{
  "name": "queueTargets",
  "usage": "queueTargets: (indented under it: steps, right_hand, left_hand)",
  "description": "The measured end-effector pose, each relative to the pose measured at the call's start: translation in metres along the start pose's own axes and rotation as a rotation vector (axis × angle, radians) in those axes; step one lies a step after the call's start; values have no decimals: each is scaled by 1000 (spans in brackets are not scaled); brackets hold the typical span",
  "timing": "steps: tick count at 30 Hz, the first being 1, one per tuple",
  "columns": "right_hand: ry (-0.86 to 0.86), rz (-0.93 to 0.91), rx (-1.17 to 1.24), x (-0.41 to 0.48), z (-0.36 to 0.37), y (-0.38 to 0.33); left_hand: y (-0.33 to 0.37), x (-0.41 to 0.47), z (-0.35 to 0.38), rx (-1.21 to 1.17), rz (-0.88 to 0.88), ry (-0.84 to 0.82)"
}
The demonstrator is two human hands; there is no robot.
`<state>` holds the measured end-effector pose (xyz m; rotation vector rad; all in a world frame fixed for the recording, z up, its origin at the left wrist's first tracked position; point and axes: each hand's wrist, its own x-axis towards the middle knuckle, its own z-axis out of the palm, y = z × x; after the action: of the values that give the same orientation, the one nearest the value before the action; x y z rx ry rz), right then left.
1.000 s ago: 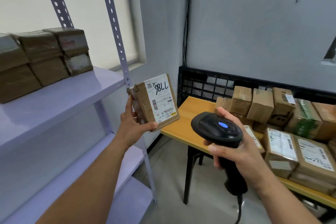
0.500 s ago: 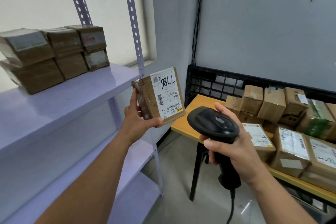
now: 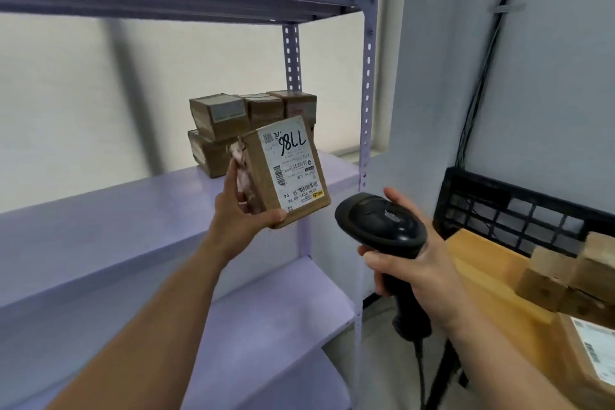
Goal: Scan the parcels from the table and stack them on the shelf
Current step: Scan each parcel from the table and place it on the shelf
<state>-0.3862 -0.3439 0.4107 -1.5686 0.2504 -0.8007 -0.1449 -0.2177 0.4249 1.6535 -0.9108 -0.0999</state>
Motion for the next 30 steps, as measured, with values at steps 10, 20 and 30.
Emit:
queueTargets:
  steps: [10,20,30]
  right_hand:
    - [-188,14,3,54,76,7]
    - [-229,17,-6,83,127,20]
    - [-160,-10,10,115,136,31]
  left_hand:
    - [-25,19,-108,122,-269,252]
    - [-50,51,-134,415,-296,359]
    - [-71,94,-148,532,-292,220]
